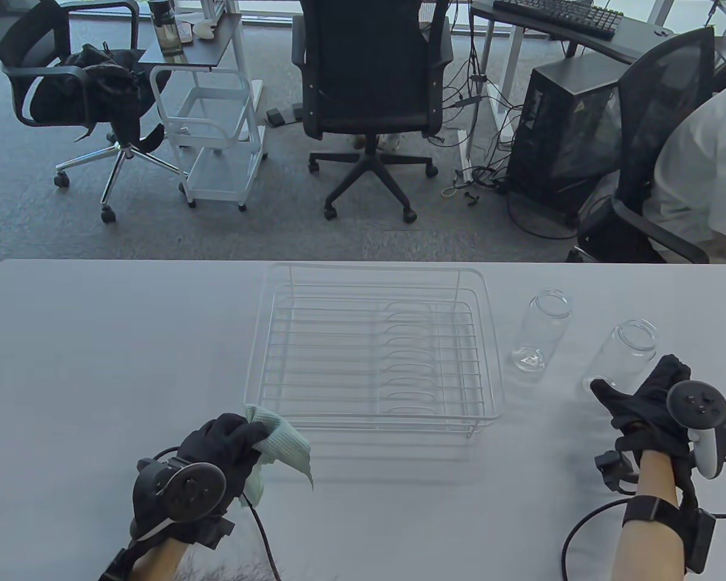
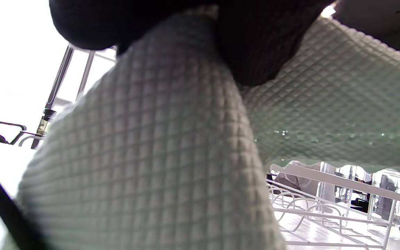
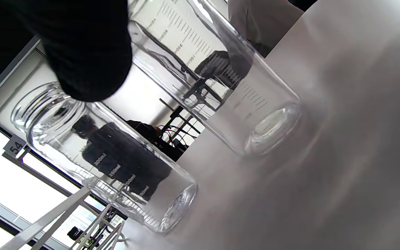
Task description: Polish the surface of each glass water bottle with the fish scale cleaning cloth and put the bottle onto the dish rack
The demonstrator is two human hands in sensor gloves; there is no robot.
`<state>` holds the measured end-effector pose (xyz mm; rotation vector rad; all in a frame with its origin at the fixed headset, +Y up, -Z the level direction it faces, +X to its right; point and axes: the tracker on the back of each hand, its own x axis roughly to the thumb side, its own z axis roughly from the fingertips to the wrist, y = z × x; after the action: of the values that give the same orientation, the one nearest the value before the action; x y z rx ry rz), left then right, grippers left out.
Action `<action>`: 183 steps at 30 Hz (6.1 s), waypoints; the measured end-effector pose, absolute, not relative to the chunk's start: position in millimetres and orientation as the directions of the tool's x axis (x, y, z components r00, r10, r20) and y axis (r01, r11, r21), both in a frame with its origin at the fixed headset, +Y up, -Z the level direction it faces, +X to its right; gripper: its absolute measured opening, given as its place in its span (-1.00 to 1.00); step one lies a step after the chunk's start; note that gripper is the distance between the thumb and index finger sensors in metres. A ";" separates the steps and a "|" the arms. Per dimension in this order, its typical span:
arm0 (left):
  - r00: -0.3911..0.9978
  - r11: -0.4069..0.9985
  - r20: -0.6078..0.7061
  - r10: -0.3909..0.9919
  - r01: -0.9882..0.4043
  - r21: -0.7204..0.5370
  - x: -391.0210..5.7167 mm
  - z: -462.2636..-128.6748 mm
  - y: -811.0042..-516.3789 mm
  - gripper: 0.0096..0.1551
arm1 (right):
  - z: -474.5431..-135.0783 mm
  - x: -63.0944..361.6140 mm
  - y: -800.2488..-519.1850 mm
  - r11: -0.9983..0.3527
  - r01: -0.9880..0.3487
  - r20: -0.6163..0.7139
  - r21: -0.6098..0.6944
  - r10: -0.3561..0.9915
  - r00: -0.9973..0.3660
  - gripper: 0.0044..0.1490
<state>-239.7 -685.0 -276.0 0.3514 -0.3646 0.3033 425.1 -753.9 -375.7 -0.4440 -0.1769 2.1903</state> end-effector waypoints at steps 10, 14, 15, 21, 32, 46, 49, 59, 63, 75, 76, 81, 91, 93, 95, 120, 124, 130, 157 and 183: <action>0.895 0.897 0.392 0.215 -0.339 0.283 -237.9 -275.2 -684.6 -0.60 | -392.7 423.6 -778.5 -0.433 -0.840 -0.187 -0.327 0.901 -0.391 0.62; 0.895 0.896 0.392 0.213 -0.338 0.286 -238.0 -276.0 -685.0 -0.60 | -395.1 424.0 -775.8 -0.455 -0.780 -0.184 -0.430 0.890 -0.417 0.55; 0.895 0.897 0.392 0.213 -0.338 0.285 -238.1 -276.1 -685.0 -0.60 | -395.2 424.3 -775.7 -0.450 -0.779 -0.183 -0.436 0.892 -0.413 0.54; 0.895 0.898 0.393 0.211 -0.337 0.285 -238.1 -275.9 -684.2 -0.60 | -396.4 425.3 -777.1 -0.405 -0.775 -0.179 -0.486 0.914 -0.365 0.54; 0.897 0.900 0.393 0.203 -0.328 0.286 -238.0 -276.3 -684.1 -0.60 | -400.5 422.4 -775.8 -0.366 -0.790 -0.140 -0.492 0.929 -0.344 0.36; 0.892 0.889 0.402 0.207 -0.343 0.302 -238.2 -275.4 -681.4 -0.60 | -374.9 402.2 -734.5 -0.343 -0.799 0.001 -0.495 0.919 -0.395 0.36; 0.892 0.885 0.406 0.200 -0.342 0.316 -237.1 -273.4 -679.6 -0.60 | -363.8 392.6 -715.9 -0.343 -0.807 0.056 -0.480 0.906 -0.419 0.36; 0.828 0.814 0.474 0.299 -0.481 0.325 -220.6 -279.5 -660.6 -0.59 | -320.5 331.1 -679.0 -0.187 -0.886 0.264 -0.424 0.911 -0.318 0.37; 0.803 0.800 0.526 0.280 -0.498 0.335 -201.2 -282.6 -648.3 -0.59 | -308.6 297.7 -671.2 -0.129 -0.924 0.341 -0.359 0.904 -0.259 0.37; 0.607 0.624 0.631 0.483 -0.744 0.239 -146.9 -287.6 -616.0 -0.58 | -303.4 204.6 -667.2 -0.050 -0.994 0.434 -0.094 0.897 -0.086 0.36; 0.556 0.580 0.635 0.537 -0.790 0.202 -144.9 -287.3 -614.7 -0.58 | -303.2 194.7 -668.7 -0.047 -0.998 0.433 -0.050 0.899 -0.064 0.36; 0.422 0.446 0.652 0.631 -0.884 0.140 -138.5 -289.0 -614.8 -0.59 | -299.2 149.7 -684.5 -0.048 -0.991 0.402 0.123 0.916 0.005 0.36; 0.331 0.398 0.662 0.672 -0.916 0.054 -134.8 -282.1 -626.6 -0.59 | -284.7 101.8 -701.8 0.004 -0.946 0.344 0.325 0.931 0.122 0.29; 0.324 0.393 0.670 0.668 -0.918 0.052 -134.9 -280.6 -628.0 -0.58 | -284.1 100.6 -702.7 0.017 -0.940 0.342 0.340 0.929 0.141 0.25; 0.337 0.421 0.683 0.649 -0.906 0.048 -132.0 -278.7 -630.3 -0.58 | -284.7 101.0 -702.2 0.017 -0.948 0.362 0.318 0.922 0.138 0.25; 0.363 0.468 0.640 0.677 -0.884 0.007 -121.9 -275.2 -655.4 -0.61 | -296.4 126.5 -701.5 0.163 -0.869 0.230 0.466 0.927 0.297 -0.04; 0.309 0.385 0.624 0.718 -0.923 0.014 -136.5 -280.5 -648.8 -0.60 | -295.8 115.0 -708.5 0.178 -0.791 0.144 0.585 0.937 0.317 -0.04; 0.338 0.394 0.621 0.707 -0.918 0.051 -142.0 -280.3 -654.8 -0.60 | -290.4 111.9 -712.6 0.186 -0.829 0.120 0.528 0.950 0.289 0.00; 0.356 0.435 0.689 0.631 -0.898 0.065 -120.7 -268.2 -647.3 -0.59 | -286.2 118.0 -699.2 -0.029 -0.918 0.318 0.395 0.942 0.107 0.34; 0.396 0.549 0.731 0.555 -0.835 0.035 -97.6 -254.3 -667.2 -0.58 | -289.6 137.5 -692.6 0.166 -0.952 0.369 0.256 0.894 0.255 -0.22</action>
<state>-97.6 -667.2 -254.3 0.4348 -0.7336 0.9163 137.5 -692.6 -289.6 0.4812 -0.1436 1.3209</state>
